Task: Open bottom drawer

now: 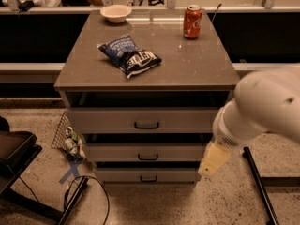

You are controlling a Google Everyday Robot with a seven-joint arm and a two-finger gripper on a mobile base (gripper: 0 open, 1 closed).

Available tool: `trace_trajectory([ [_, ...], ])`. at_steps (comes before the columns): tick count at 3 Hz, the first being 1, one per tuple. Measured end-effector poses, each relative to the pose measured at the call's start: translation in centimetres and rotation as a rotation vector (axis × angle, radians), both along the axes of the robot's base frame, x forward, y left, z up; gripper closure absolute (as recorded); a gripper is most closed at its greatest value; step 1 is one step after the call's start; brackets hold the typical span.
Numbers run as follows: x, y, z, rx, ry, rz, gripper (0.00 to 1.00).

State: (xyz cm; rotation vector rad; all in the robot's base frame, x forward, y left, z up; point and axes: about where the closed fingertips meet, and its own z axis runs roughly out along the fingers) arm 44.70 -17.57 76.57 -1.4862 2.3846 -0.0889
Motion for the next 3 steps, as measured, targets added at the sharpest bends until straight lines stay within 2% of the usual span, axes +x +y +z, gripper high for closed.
trace_trajectory([
  [1, 0.8, 0.6, -6.8, -0.018, -0.021, -0.001, 0.0],
  [2, -0.1, 1.6, -12.6, -0.006, -0.05, -0.025, 0.0],
  [3, 0.5, 2.1, -13.0, 0.033, -0.102, -0.069, 0.0],
])
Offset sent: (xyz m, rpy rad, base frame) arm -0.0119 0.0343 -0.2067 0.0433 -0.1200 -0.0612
